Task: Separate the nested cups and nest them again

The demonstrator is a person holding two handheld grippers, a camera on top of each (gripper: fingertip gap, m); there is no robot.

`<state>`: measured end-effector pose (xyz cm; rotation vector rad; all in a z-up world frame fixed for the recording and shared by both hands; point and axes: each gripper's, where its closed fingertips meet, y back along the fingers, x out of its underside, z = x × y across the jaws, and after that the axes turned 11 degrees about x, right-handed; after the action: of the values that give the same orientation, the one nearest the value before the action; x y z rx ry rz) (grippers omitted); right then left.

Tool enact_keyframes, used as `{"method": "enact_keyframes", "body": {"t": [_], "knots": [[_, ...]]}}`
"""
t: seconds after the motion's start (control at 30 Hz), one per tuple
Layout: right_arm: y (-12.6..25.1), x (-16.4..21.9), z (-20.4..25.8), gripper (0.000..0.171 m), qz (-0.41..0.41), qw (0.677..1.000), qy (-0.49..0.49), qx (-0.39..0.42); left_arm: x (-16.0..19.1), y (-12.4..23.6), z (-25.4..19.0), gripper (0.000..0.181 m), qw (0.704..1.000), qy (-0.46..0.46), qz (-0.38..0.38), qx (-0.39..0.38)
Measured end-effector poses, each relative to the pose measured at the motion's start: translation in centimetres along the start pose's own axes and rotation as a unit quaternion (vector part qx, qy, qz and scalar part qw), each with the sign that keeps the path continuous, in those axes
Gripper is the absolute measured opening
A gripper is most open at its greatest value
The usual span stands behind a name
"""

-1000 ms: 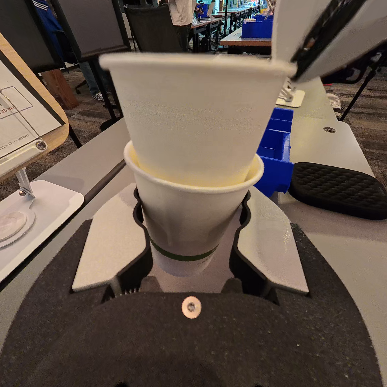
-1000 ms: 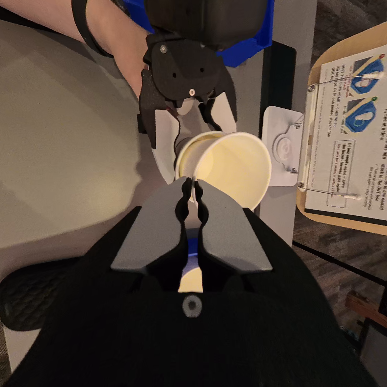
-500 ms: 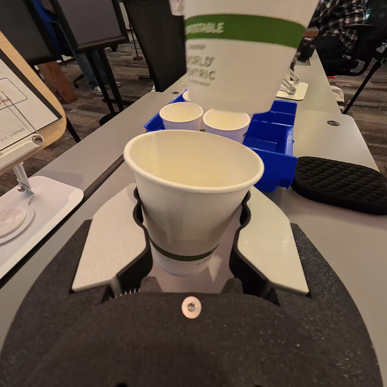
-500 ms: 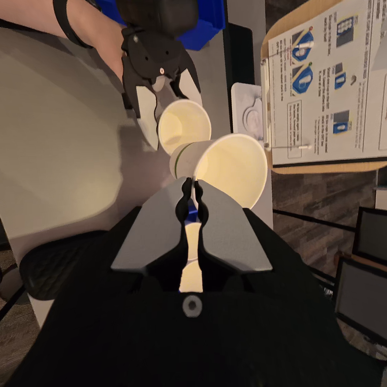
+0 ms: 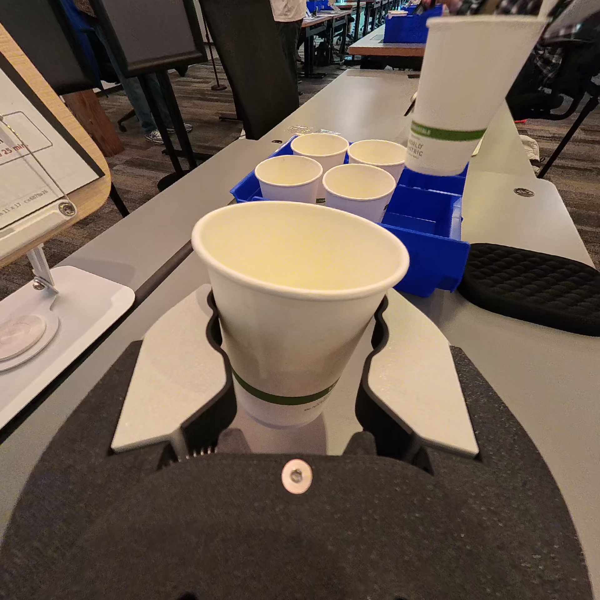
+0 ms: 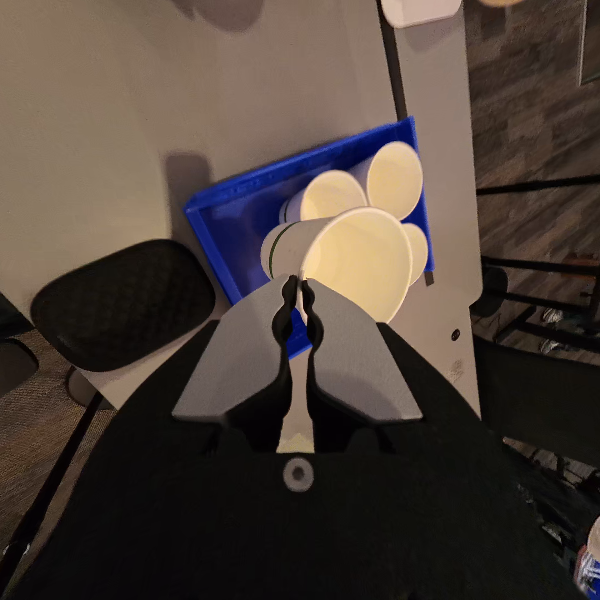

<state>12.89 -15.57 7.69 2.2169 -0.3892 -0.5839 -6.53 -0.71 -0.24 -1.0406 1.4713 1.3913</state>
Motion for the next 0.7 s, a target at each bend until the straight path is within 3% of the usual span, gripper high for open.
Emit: {"method": "enact_keyframes", "body": {"t": [0.27,0.7], "knots": [[-3.8,5.7,2.9,0.003,0.044,0.999,0.003,0.010,0.1,0.0,0.2,0.092,1.000,0.001,0.001,-0.001],[-6.9,10.0,5.2,0.003,0.061,0.998,0.013,0.033,0.4,-0.1,0.1,0.092,1.000,0.002,0.005,0.001]]}}
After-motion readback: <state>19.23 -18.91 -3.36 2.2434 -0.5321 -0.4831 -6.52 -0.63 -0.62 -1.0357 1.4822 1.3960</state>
